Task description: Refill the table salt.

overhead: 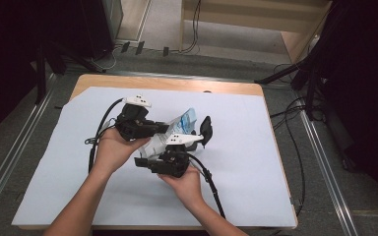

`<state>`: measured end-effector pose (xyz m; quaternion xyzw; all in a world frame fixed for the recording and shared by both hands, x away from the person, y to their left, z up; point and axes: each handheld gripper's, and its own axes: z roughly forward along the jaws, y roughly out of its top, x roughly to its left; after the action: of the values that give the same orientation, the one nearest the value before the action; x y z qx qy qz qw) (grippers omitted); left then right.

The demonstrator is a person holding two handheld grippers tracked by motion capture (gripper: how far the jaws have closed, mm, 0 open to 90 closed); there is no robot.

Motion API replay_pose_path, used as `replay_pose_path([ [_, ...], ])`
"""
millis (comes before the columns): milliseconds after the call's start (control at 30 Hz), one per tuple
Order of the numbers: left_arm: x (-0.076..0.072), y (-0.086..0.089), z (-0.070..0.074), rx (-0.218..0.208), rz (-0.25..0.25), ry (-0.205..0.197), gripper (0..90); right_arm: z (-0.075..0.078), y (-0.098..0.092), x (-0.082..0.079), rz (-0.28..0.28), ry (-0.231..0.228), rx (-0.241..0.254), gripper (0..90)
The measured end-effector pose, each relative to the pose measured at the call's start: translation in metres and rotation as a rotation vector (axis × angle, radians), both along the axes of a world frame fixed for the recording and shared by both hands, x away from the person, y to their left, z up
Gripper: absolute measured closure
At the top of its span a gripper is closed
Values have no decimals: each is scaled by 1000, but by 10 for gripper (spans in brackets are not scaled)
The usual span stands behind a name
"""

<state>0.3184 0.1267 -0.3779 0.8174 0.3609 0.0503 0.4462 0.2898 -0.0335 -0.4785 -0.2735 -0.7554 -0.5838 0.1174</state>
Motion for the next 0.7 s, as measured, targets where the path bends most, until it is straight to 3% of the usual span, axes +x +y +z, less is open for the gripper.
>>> replay_pose_path([
  [700,-1,-2,1,4,-2,-19,895,-2,-1,0,1,19,25,626],
])
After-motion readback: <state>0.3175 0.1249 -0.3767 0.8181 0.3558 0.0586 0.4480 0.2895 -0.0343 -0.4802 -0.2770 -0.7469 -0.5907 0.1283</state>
